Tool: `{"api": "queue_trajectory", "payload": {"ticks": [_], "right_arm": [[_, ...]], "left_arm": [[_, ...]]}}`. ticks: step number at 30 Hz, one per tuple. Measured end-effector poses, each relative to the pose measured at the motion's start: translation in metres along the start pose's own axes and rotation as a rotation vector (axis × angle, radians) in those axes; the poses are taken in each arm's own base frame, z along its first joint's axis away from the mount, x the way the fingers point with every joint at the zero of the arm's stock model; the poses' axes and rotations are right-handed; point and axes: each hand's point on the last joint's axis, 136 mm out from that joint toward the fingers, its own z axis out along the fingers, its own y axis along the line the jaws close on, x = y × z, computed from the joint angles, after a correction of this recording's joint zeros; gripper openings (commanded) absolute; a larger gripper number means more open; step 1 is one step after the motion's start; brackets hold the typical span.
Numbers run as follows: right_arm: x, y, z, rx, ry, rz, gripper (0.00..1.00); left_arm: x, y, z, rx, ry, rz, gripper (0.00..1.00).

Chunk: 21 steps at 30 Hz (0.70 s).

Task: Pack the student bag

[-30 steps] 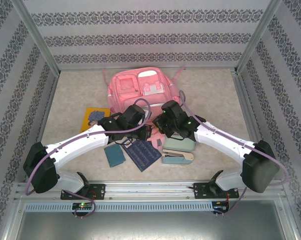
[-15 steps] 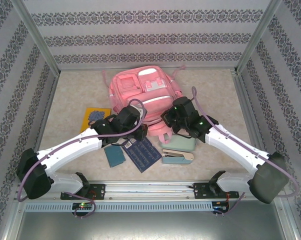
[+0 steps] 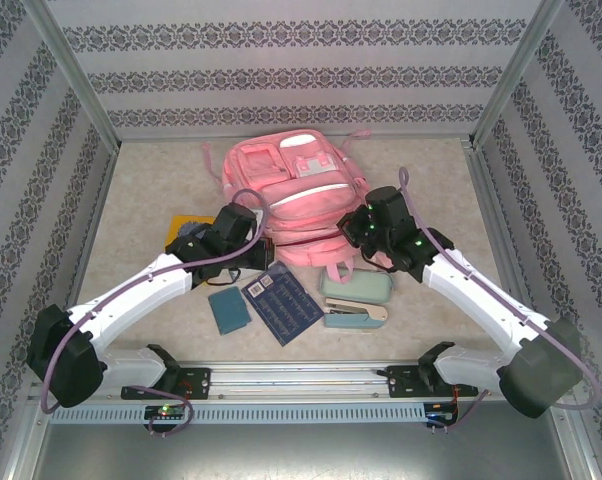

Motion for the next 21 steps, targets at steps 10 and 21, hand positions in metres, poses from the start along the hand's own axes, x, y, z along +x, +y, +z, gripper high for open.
{"api": "queue_trajectory", "payload": {"ticks": [10,21], "right_arm": [[-0.019,0.008,-0.007,-0.068,0.004,-0.068,0.00],[-0.022,0.012,-0.002,-0.091,0.009,-0.148,0.00]], "left_arm": [[-0.027,0.042,0.010,-0.028,-0.033,-0.119,0.00],[-0.056,0.098,0.047,-0.087,-0.021,-0.267,0.00]]}}
